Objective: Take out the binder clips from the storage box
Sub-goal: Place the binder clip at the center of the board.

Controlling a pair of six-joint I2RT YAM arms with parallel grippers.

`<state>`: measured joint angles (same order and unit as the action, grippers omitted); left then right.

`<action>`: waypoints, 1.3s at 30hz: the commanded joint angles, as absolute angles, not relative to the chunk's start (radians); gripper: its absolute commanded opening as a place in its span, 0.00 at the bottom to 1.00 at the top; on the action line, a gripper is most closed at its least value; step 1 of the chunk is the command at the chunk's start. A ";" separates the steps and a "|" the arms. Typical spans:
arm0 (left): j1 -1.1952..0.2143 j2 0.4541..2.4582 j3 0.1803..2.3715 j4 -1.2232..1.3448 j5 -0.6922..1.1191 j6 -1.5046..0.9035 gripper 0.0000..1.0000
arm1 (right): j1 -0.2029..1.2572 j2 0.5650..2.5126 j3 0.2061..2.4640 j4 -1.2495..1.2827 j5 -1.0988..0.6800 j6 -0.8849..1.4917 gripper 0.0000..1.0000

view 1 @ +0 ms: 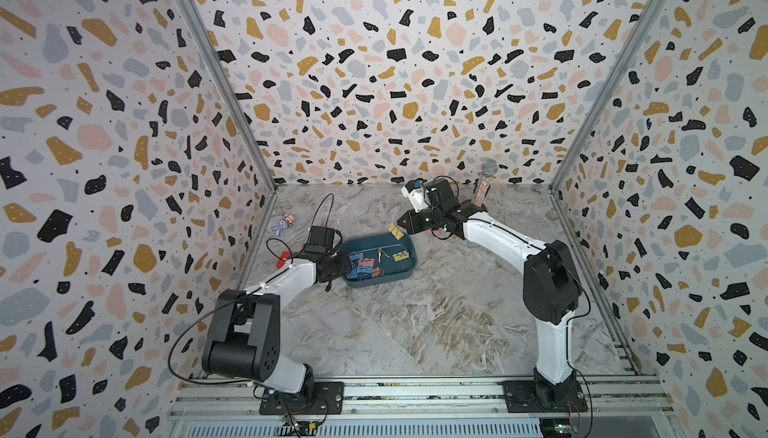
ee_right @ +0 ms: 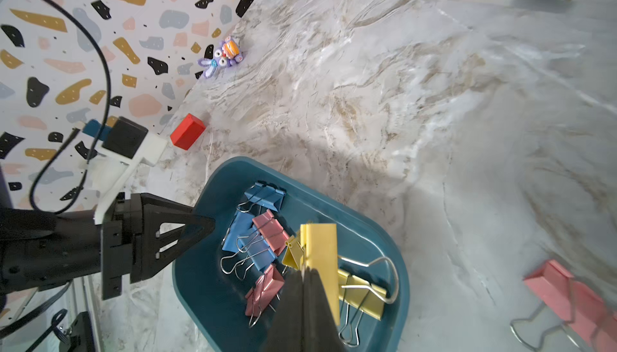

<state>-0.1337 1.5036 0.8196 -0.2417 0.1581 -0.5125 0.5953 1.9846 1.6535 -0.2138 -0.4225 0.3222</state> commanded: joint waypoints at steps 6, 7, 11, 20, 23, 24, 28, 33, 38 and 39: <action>-0.129 1.483 0.807 -0.222 0.150 -0.515 0.29 | 0.469 1.764 1.433 -0.068 -0.435 0.400 0.00; -0.129 1.483 0.807 -0.221 0.149 -0.518 0.29 | 0.452 1.745 1.403 -0.054 -0.434 0.407 0.00; -0.129 1.482 0.807 -0.221 0.146 -0.518 0.29 | 0.383 1.680 1.284 0.017 -0.424 0.447 0.00; -0.129 1.481 0.800 -0.215 0.146 -0.523 0.29 | 0.243 1.585 1.090 0.167 -0.401 0.547 0.00; -0.129 1.482 0.800 -0.214 0.147 -0.524 0.29 | 0.198 1.581 1.033 0.237 -0.404 0.606 0.00; -0.129 1.482 0.799 -0.215 0.146 -0.522 0.29 | 0.182 1.583 1.014 0.261 -0.407 0.626 0.00; -0.129 1.484 0.801 -0.213 0.146 -0.523 0.29 | 0.121 1.609 0.950 0.361 -0.438 0.707 0.00; -0.129 1.488 0.801 -0.211 0.147 -0.523 0.29 | 0.093 1.644 0.922 0.397 -0.439 0.730 0.00; -0.129 1.487 0.801 -0.210 0.146 -0.522 0.29 | 0.081 1.692 0.919 0.427 -0.438 0.743 0.00; -0.129 1.487 0.800 -0.211 0.146 -0.522 0.29 | 0.078 1.703 0.921 0.433 -0.440 0.745 0.00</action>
<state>-0.1337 1.5036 0.8120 -0.2329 0.1513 -0.5171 0.0860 1.6829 0.9173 0.3748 -0.4274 0.7216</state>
